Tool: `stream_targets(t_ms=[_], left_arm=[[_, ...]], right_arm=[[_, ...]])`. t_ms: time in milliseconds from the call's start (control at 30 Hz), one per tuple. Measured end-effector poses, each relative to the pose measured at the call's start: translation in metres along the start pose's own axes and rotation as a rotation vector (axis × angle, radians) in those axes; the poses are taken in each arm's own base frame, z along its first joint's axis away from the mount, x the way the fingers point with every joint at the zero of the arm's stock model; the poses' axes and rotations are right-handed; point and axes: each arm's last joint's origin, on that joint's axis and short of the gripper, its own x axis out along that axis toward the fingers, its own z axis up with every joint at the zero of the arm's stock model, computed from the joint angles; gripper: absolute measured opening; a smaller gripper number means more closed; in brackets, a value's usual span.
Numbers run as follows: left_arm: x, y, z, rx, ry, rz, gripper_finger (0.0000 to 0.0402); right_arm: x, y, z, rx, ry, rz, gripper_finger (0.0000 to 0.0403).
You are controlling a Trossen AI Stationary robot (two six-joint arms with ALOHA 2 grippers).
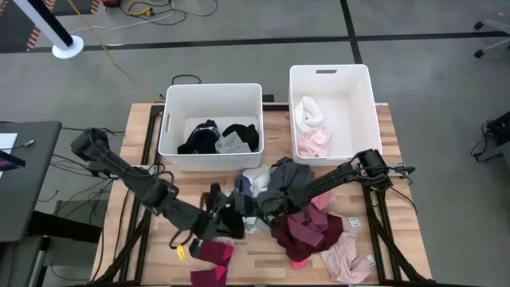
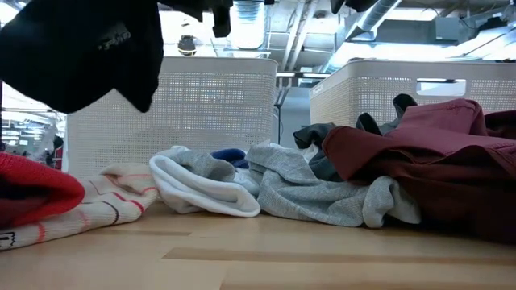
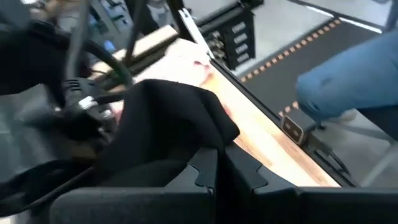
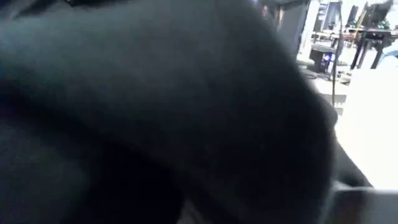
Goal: Sort clothes
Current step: Put the black garment into the left white laundry organizer
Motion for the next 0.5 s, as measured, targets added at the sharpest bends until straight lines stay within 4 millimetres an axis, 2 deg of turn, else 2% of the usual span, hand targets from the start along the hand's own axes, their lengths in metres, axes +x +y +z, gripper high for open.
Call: stream_targets(t_ms=[100, 133, 300, 500], left_arm=[[0.006, -0.002, -0.002, 0.017, 0.01, -0.008, 0.0004], [0.007, -0.003, -0.002, 0.013, 0.013, -0.01, 0.0004], [-0.002, -0.002, -0.001, -0.028, 0.018, 0.018, 0.0025], [-0.039, -0.007, 0.006, -0.011, 0.023, 0.143, 0.0092]], right_arm=[[-0.001, 0.006, -0.001, -0.053, 0.009, 0.011, 0.0032], [-0.002, 0.008, -0.001, -0.072, 0.008, 0.01, 0.0019], [-0.003, 0.011, -0.003, -0.104, 0.026, -0.004, 0.0006], [-0.006, 0.017, -0.005, -0.138, 0.051, -0.033, 0.0002]])
